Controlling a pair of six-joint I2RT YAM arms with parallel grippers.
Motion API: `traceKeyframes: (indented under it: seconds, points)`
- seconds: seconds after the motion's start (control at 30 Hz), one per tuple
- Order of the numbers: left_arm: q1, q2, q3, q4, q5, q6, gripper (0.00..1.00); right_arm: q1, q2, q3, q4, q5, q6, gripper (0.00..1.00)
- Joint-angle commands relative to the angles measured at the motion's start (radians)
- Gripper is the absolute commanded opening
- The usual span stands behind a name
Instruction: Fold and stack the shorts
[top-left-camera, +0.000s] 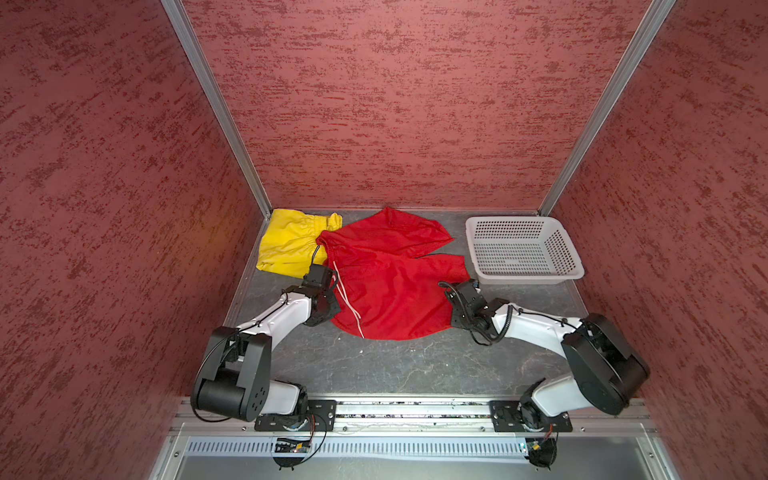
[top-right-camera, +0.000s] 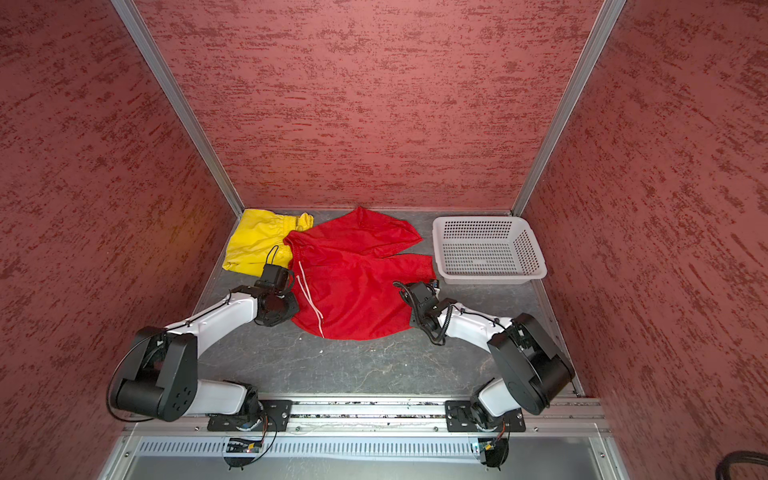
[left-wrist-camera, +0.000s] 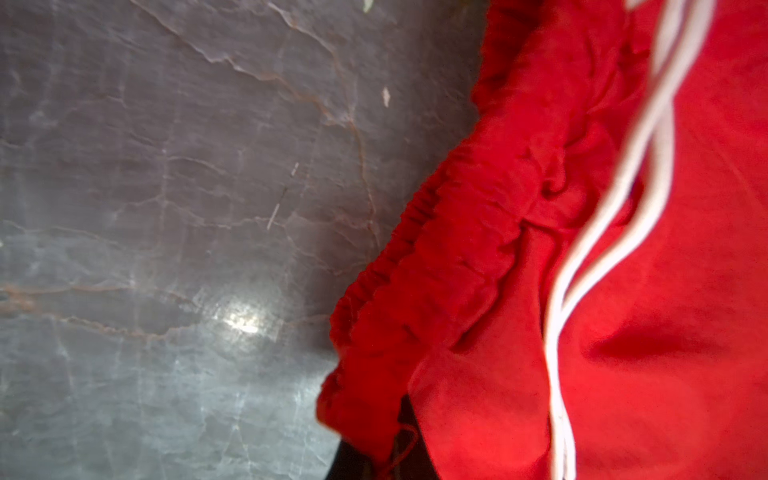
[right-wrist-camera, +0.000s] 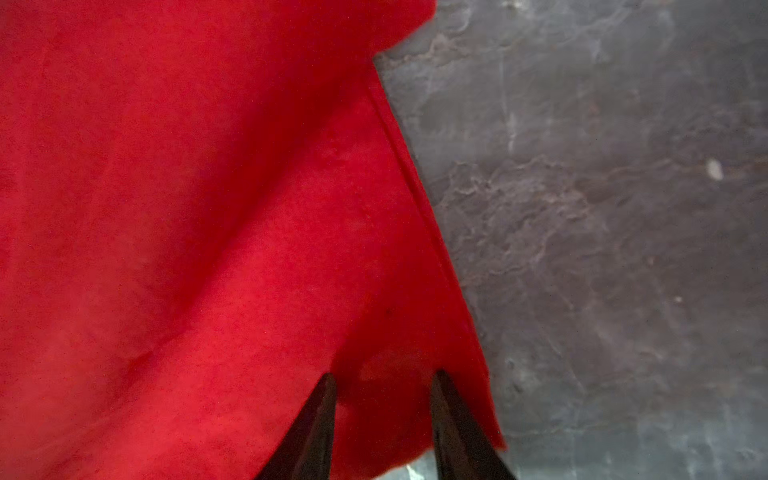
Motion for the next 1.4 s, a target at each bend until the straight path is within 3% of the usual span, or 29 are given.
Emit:
traceKeyframes:
  seconds: [0.0,0.1,0.27,0.37,0.47,0.57,0.7,0.77,0.83,0.9,1.0,1.17,1.37]
  points:
    - [-0.027,-0.016,0.017,-0.059,-0.025,0.003,0.00,0.003,-0.056,-0.088,-0.048,-0.002,0.112,0.37]
    - [-0.030,-0.035,0.017,-0.078,-0.005,-0.005,0.01,0.003,-0.176,-0.189,-0.084,-0.047,0.195,0.37]
    - [-0.029,-0.093,0.002,-0.099,0.012,-0.023,0.05,0.005,-0.514,-0.294,-0.252,-0.079,0.334,0.36]
    - [-0.028,-0.129,-0.005,-0.124,-0.013,-0.024,0.05,0.004,-0.721,-0.249,-0.404,-0.009,0.360,0.35]
    - [-0.025,-0.173,-0.015,-0.160,-0.045,-0.036,0.05,0.003,-0.791,-0.124,-0.492,0.085,0.307,0.35]
    - [-0.026,-0.259,-0.022,-0.223,-0.101,-0.096,0.01,0.002,-0.684,0.039,-0.488,0.145,0.180,0.36]
    - [-0.028,-0.474,-0.011,-0.299,-0.197,-0.169,0.02,0.002,-0.448,0.227,-0.387,0.155,-0.007,0.38]
    - [-0.028,-0.547,0.019,-0.348,-0.247,-0.188,0.10,0.003,-0.342,0.303,-0.317,0.145,-0.080,0.40]
    - [-0.026,-0.588,0.060,-0.371,-0.261,-0.195,0.25,0.003,-0.224,0.393,-0.258,0.149,-0.160,0.43]
    - [-0.028,-0.594,0.091,-0.356,-0.240,-0.201,0.40,0.001,-0.105,0.494,-0.231,0.155,-0.236,0.46]
    - [-0.044,-0.553,0.138,-0.324,-0.187,-0.218,0.52,0.000,0.096,0.645,-0.227,0.103,-0.333,0.49]
    - [-0.088,-0.491,0.190,-0.315,-0.212,-0.219,0.56,0.001,0.357,0.848,-0.234,0.046,-0.406,0.50]
    - [-0.120,-0.345,0.210,-0.122,-0.140,-0.199,0.53,0.000,0.662,1.112,-0.244,-0.027,-0.482,0.49]
